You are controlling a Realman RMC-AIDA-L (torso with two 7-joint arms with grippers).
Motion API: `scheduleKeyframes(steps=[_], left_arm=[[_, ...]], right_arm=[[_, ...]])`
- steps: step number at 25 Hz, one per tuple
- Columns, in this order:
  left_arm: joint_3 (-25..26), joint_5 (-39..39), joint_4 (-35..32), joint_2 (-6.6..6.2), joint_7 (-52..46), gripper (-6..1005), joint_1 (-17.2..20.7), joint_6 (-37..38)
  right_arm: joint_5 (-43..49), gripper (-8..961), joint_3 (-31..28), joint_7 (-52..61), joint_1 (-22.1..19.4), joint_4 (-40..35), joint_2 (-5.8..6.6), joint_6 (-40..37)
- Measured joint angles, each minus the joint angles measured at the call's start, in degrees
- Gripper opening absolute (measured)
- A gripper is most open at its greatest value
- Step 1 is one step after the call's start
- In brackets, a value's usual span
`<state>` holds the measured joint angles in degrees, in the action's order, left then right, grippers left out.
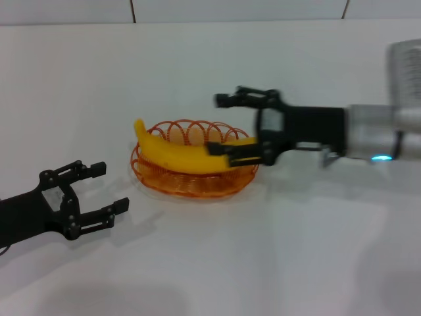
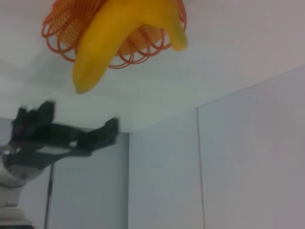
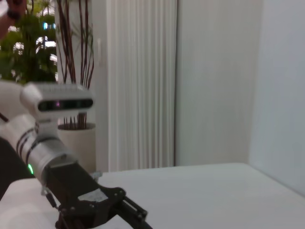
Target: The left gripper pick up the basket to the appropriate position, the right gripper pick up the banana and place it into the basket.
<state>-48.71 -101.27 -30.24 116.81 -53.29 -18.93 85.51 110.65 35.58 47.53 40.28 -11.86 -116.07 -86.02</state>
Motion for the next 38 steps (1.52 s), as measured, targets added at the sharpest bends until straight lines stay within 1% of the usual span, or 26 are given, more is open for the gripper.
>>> scheduleKeyframes(steps=[3, 5, 6, 9, 12, 14, 16, 19, 24, 28, 38], left_arm=[[0.0, 0.0, 0.0, 0.00, 0.0, 818, 0.1, 0.0], [0.0, -0.1, 0.0, 0.00, 0.1, 818, 0.1, 0.0], [0.0, -0.1, 0.0, 0.00, 0.1, 818, 0.2, 0.0], [0.0, -0.1, 0.0, 0.00, 0.0, 818, 0.4, 0.0], [0.0, -0.1, 0.1, 0.00, -0.1, 818, 0.7, 0.0], [0.5, -0.2, 0.4, -0.02, -0.2, 818, 0.7, 0.0], [1.2, -0.4, 0.6, -0.04, -0.2, 818, 0.7, 0.0], [1.6, -0.5, 0.6, -0.06, -0.2, 818, 0.8, 0.0], [1.6, -0.5, 0.6, -0.08, -0.2, 818, 0.7, 0.0], [1.6, -0.5, 0.6, -0.09, -0.2, 818, 0.5, 0.0], [1.6, -0.6, 0.6, -0.09, -0.2, 818, 0.5, 0.0]], right_arm=[[-0.3, 891, -0.5, 4.6, -5.7, -9.2, 0.09, -5.8], [-1.6, 890, -0.8, 5.7, -8.9, -12.4, 0.27, -7.4], [-2.4, 889, -0.9, 5.9, -10.3, -13.3, 0.46, -7.8], [-3.8, 888, -0.9, 5.7, -13.8, -14.0, 1.66, -8.0], [-3.7, 888, -0.8, 5.3, -15.8, -13.8, 2.54, -7.3], [-2.8, 888, -0.5, 3.9, -17.0, -13.3, 2.81, -5.9], [-1.8, 888, -0.3, 2.1, -17.6, -12.8, 2.79, -4.4], [0.5, 888, -0.2, 0.0, -17.7, -12.1, 2.39, -2.7], [6.1, 888, -0.2, -1.7, -16.9, -11.6, 1.46, -1.8], [6.9, 889, -0.1, -2.6, -15.8, -11.0, 0.60, -1.6], [7.3, 889, -0.1, -2.6, -15.3, -10.8, 0.32, -1.1]])
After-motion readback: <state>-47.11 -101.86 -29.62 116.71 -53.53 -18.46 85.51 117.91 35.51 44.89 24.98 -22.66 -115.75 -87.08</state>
